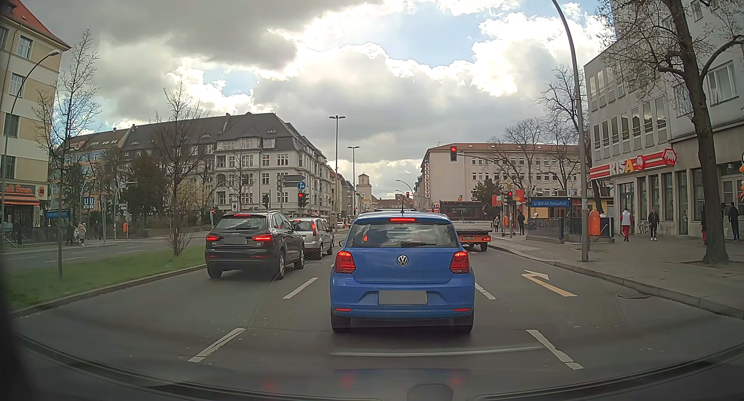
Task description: Follow the waypoints while adhering to traffic rules and regulations
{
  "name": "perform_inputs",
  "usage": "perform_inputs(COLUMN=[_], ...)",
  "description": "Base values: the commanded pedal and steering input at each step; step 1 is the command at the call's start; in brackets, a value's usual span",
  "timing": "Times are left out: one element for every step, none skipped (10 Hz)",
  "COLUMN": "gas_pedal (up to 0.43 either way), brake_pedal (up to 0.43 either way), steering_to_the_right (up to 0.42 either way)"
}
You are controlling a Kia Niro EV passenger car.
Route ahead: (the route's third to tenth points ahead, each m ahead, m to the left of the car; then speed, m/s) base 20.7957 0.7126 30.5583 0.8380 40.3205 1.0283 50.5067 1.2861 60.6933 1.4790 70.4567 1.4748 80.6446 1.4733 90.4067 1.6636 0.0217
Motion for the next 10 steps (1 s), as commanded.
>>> perform_inputs(gas_pedal=[0.0, 0.0, 0.0, 0.0, 0.0, 0.0, 0.0, 0.0, 0.0, 0.0], brake_pedal=[0.36, 0.372, 0.372, 0.372, 0.372, 0.372, 0.372, 0.372, 0.372, 0.372], steering_to_the_right=[-0.001, -0.001, -0.001, -0.001, -0.001, -0.001, -0.001, -0.001, -0.001, -0.001])
